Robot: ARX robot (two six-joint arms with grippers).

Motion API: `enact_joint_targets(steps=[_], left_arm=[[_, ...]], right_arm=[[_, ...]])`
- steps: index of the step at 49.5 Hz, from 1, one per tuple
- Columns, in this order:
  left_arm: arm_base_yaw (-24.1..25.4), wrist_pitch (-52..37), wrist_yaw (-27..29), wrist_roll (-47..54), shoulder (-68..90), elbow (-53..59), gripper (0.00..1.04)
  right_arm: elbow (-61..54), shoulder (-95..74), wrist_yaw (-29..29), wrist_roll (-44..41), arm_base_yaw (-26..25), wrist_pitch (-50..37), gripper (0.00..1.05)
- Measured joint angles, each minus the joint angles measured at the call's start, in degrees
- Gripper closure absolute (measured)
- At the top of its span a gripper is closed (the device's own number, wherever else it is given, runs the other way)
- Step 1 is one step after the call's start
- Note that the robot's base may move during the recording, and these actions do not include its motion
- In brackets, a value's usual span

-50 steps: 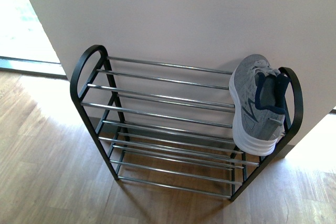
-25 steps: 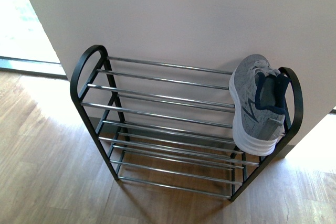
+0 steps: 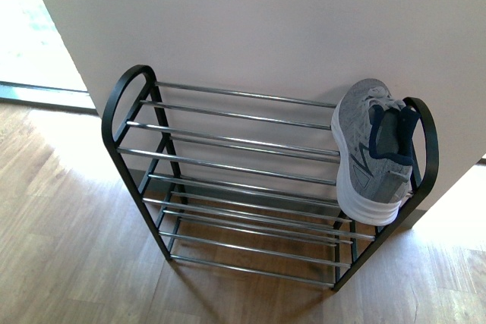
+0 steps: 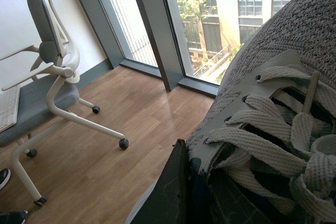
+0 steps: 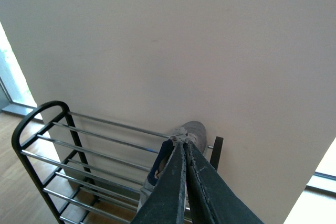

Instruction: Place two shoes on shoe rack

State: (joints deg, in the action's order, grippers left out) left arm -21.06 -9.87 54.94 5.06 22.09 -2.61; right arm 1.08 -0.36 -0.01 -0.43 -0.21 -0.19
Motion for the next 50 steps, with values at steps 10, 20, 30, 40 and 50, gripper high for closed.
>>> enact_joint_targets(steps=[10, 20, 30, 40, 50], left_arm=[[0.0, 0.0, -0.02, 0.0, 0.0, 0.0, 1.03], [0.0, 0.0, -0.02, 0.02, 0.0, 0.0, 1.03], [1.11, 6.69, -7.23, -1.66, -0.87, -1.51, 1.03], [9.55, 26.29, -33.73, -17.55, -0.81, -9.05, 1.03], [25.27, 25.59, -53.51, -29.75, 11.13, -17.51, 1.03]], right_arm=[[0.0, 0.02, 0.0, 0.0, 0.0, 0.0, 0.86], [0.0, 0.02, 0.0, 0.0, 0.0, 0.0, 0.56], [0.0, 0.02, 0.0, 0.0, 0.0, 0.0, 0.15], [0.0, 0.02, 0.0, 0.02, 0.0, 0.0, 0.09], [0.0, 0.02, 0.0, 0.04, 0.0, 0.0, 0.09]])
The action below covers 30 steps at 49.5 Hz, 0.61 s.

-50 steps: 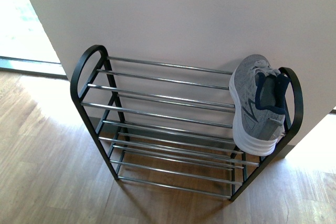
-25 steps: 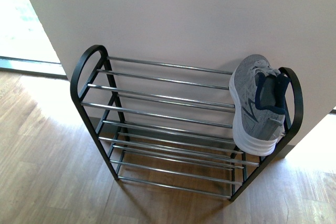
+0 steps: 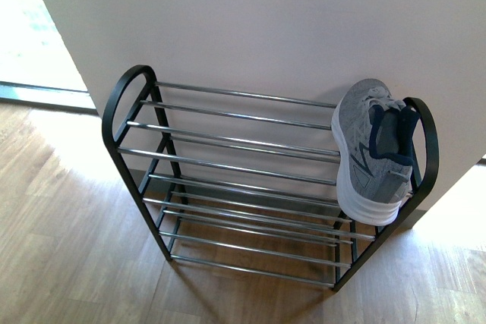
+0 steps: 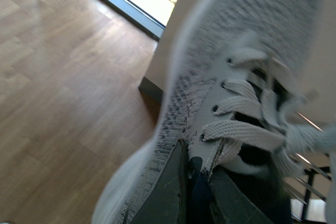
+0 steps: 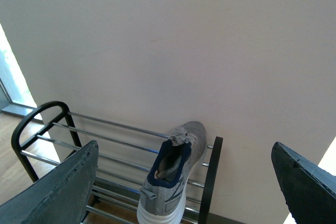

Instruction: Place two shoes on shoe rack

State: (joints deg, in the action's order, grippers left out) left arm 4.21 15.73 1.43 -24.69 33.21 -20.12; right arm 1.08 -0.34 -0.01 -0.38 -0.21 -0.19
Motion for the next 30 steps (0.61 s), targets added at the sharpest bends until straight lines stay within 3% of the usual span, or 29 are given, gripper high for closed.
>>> enact_joint_targets(steps=[10, 19, 30], left_arm=[[-7.67, -10.1, 1.64, -5.2, 23.28, -5.2, 1.03], [-14.49, -17.46, -1.51, -6.71, 37.97, -9.92, 1.03], [-18.62, -22.25, -3.52, -6.93, 52.04, -15.06, 1.03]], right_arm=[[0.0, 0.0, 0.0, -0.02, 0.0, 0.0, 0.09], [0.0, 0.02, 0.0, -0.02, 0.0, 0.0, 0.09], [0.0, 0.02, 0.0, -0.02, 0.0, 0.0, 0.09]])
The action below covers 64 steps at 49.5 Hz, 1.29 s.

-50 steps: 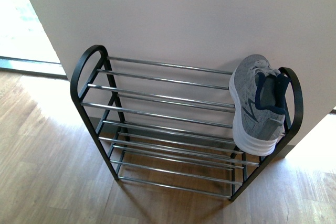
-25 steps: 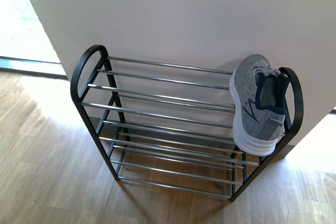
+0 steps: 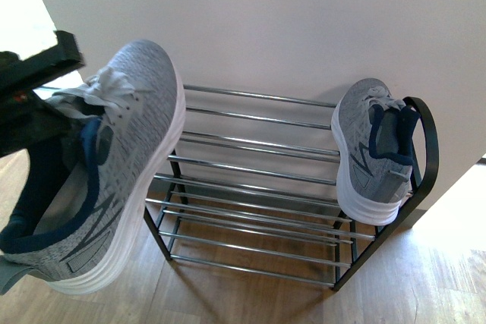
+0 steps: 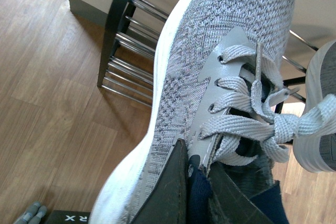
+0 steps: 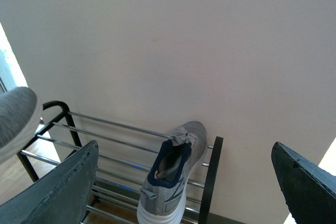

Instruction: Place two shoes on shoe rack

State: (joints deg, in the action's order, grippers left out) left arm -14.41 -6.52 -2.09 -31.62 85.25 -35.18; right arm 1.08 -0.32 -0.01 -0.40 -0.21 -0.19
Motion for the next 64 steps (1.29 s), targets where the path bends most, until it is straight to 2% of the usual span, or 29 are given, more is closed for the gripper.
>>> enact_joint_targets(steps=[17, 38, 64], left_arm=[[-2.84, -2.54, -2.89, 0.22, 14.95, -10.14, 1.03], [-9.2, -2.89, -10.23, -0.24, 31.28, -27.23, 1.03], [-13.94, -1.57, -16.96, -0.98, 39.6, -38.25, 1.03]], right_arm=[[0.0, 0.0, 0.0, 0.0, 0.0, 0.0, 0.09], [0.0, 0.0, 0.0, 0.0, 0.0, 0.0, 0.09], [0.0, 0.0, 0.0, 0.0, 0.0, 0.0, 0.09]])
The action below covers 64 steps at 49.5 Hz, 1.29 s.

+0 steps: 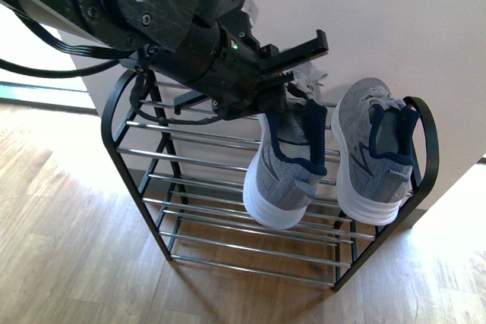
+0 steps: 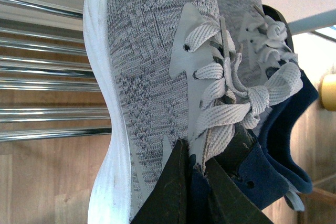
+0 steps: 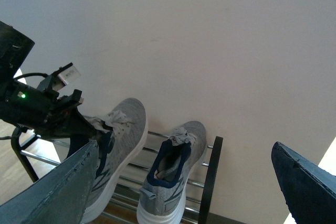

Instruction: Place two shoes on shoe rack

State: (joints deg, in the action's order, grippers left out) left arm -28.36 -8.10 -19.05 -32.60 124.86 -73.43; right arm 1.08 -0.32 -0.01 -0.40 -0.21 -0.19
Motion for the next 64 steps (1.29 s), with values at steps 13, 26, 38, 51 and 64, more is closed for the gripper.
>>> enact_joint_targets(steps=[13, 26, 38, 51, 64], left_arm=[[-1.49, 1.46, -1.62, 1.09, 4.42, -3.52, 1.03], [-1.38, 1.9, -3.28, 2.34, 8.24, -7.04, 1.03], [-0.92, 4.17, -4.37, 3.23, 10.19, -11.26, 1.03], [0.31, 5.46, -4.57, 4.0, 13.09, -15.67, 1.03], [0.81, 5.46, -4.44, 3.85, 14.84, -17.7, 1.03]], right_arm=[[0.0, 0.0, 0.0, 0.0, 0.0, 0.0, 0.09], [0.0, 0.0, 0.0, 0.0, 0.0, 0.0, 0.09], [0.0, 0.0, 0.0, 0.0, 0.0, 0.0, 0.09], [0.0, 0.0, 0.0, 0.0, 0.0, 0.0, 0.09], [0.0, 0.0, 0.0, 0.0, 0.0, 0.0, 0.09]])
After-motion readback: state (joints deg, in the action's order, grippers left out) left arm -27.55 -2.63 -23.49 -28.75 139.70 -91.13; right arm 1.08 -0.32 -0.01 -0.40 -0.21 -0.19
